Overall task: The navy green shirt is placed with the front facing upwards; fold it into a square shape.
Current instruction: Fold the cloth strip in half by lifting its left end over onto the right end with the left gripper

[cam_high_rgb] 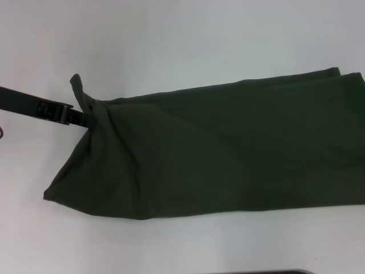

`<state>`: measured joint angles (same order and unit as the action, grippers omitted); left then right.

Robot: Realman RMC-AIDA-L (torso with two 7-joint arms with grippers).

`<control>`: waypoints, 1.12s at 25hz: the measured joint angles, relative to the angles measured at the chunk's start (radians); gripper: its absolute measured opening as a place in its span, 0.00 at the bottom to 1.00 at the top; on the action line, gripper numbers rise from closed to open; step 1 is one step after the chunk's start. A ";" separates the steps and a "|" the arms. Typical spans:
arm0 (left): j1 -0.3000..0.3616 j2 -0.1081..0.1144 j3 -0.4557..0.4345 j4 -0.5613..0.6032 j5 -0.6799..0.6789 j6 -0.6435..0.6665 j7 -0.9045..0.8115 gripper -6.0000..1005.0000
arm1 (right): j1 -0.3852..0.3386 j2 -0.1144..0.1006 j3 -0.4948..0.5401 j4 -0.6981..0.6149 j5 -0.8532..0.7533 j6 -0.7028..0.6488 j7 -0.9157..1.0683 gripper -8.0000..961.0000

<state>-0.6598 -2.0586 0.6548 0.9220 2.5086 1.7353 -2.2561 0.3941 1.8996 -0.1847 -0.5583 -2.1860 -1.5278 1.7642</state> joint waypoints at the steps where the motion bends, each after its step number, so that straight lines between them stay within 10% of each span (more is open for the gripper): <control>1: 0.000 -0.001 0.000 0.007 -0.003 0.004 0.000 0.01 | 0.000 0.000 0.001 0.000 0.000 -0.001 0.001 0.95; 28: 0.016 0.016 -0.048 0.089 -0.009 0.035 0.001 0.01 | 0.021 0.015 -0.045 0.011 -0.005 0.010 -0.003 0.95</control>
<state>-0.6438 -2.0428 0.6071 1.0108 2.4997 1.7699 -2.2550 0.4156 1.9142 -0.2298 -0.5468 -2.1906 -1.5183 1.7613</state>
